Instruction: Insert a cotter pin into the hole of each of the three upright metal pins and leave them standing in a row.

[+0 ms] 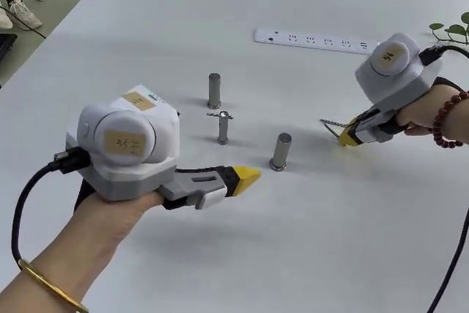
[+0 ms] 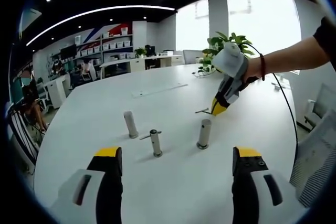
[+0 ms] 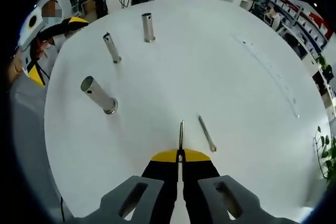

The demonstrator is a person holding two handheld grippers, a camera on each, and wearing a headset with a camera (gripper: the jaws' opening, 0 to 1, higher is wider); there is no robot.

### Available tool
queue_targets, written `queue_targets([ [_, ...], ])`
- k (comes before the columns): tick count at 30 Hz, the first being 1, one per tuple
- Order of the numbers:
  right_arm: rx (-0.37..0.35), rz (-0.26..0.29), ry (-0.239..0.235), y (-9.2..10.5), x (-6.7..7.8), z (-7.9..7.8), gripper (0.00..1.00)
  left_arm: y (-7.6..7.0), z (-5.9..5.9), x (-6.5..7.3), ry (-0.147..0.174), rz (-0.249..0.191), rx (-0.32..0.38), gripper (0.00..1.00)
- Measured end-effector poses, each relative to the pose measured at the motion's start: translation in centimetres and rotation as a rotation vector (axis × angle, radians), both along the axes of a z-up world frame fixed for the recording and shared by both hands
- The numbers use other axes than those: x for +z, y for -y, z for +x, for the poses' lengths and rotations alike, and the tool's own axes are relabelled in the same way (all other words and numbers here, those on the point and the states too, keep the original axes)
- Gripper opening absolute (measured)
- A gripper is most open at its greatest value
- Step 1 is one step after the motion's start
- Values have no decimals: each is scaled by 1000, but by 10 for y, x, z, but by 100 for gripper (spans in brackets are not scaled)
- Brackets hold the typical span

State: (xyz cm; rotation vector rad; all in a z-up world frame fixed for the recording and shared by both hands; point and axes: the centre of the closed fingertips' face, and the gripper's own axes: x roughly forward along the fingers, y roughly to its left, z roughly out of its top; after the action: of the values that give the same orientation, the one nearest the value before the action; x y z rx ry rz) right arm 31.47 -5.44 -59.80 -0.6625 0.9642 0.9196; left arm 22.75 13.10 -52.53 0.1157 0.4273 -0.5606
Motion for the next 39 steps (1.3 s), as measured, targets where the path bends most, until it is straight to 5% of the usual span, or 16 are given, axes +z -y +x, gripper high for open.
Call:
queue_targets([
  [11,87,53,78,-9,15,-6,0,3,-1,1,-7,-17,-13,79],
  [22,242,97,181,-34,42,-36,0,10,-7,-1,-34,-33,-50,64],
  [31,374,122,256,-57,59,-66,0,22,-14,0,-73,-89,-97,49],
  [39,479,132,299,-72,60,-85,0,32,-21,2,-109,-149,-131,36],
])
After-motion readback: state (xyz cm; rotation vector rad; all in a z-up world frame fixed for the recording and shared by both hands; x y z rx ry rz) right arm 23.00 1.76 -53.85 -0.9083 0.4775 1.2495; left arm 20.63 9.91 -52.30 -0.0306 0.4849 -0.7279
